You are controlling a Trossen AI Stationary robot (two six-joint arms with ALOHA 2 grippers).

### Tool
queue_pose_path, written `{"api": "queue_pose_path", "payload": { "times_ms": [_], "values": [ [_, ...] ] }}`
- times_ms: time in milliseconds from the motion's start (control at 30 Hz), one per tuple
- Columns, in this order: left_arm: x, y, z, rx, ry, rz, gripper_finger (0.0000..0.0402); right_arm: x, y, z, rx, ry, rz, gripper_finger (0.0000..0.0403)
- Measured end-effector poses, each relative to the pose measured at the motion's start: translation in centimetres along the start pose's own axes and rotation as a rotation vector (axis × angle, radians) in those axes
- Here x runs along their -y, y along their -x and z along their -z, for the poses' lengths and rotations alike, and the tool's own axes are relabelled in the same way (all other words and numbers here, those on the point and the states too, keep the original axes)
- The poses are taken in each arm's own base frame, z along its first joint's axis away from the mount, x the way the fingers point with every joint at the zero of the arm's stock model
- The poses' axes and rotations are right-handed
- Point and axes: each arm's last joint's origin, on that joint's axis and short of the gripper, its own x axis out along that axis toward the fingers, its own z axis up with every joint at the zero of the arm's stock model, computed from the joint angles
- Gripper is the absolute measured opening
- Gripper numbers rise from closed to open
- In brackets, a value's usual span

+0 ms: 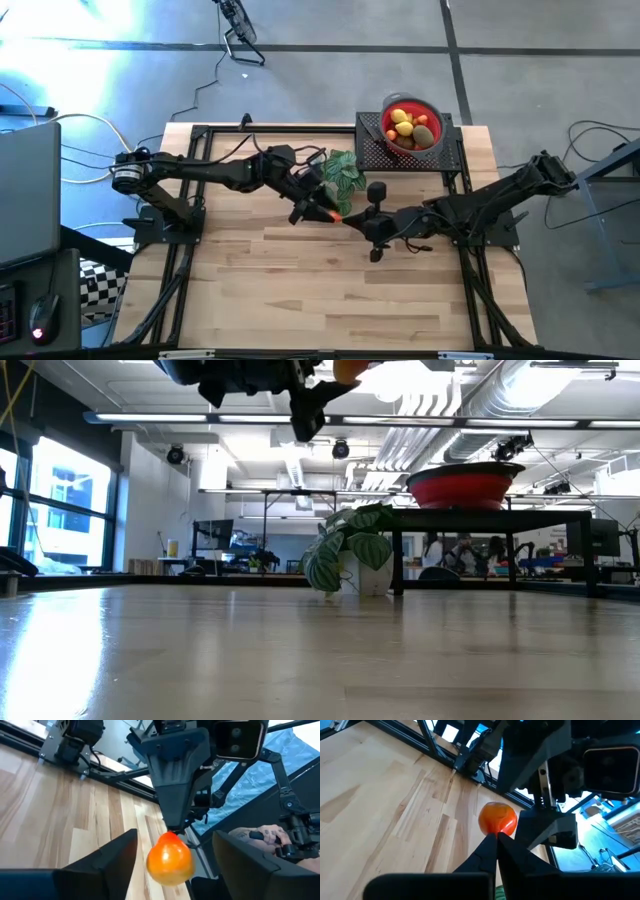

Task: Pick & Place Fruit
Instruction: Put the orange pear into the red colander

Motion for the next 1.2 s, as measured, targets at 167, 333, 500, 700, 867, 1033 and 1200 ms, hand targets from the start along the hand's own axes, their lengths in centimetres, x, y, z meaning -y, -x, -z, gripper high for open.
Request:
{"api": "queue_pose_path", "payload": {
  "times_ms": [167,333,500,700,867,1033,1200],
  "values": [
    [-0.1,0.3,-0.2,-0.003,-0.011,0.016,0.0265,0.4,0.3,0.0,-0.023,-0.002,0.065,0.0003],
    [-0.5,1.1,-0.8,-0.010,-0.028,0.068,0.0259,1.0,1.0,0.1,-0.070,0.001,0.148,0.0003],
    [-1.2,1.9,-1.6,0.027,-0.028,0.072,0.0257,1.7,2.3,0.7,-0.153,-0.029,0.219,0.0003],
    [-2.2,2.9,-2.4,0.069,-0.037,0.042,0.0257,3.1,4.3,1.3,-0.234,-0.088,0.405,0.0003],
    [-2.7,3.3,-2.6,0.078,-0.030,0.021,0.0257,5.0,6.0,1.9,-0.274,-0.141,0.572,0.0003],
    [-2.6,3.3,-2.6,0.076,-0.030,0.023,0.0257,7.4,7.0,3.0,-0.326,-0.207,0.688,0.0003],
    [-2.6,3.3,-2.5,0.073,-0.027,0.022,0.0257,9.6,7.0,4.6,-0.395,-0.288,0.800,0.0003]
  ]
}}
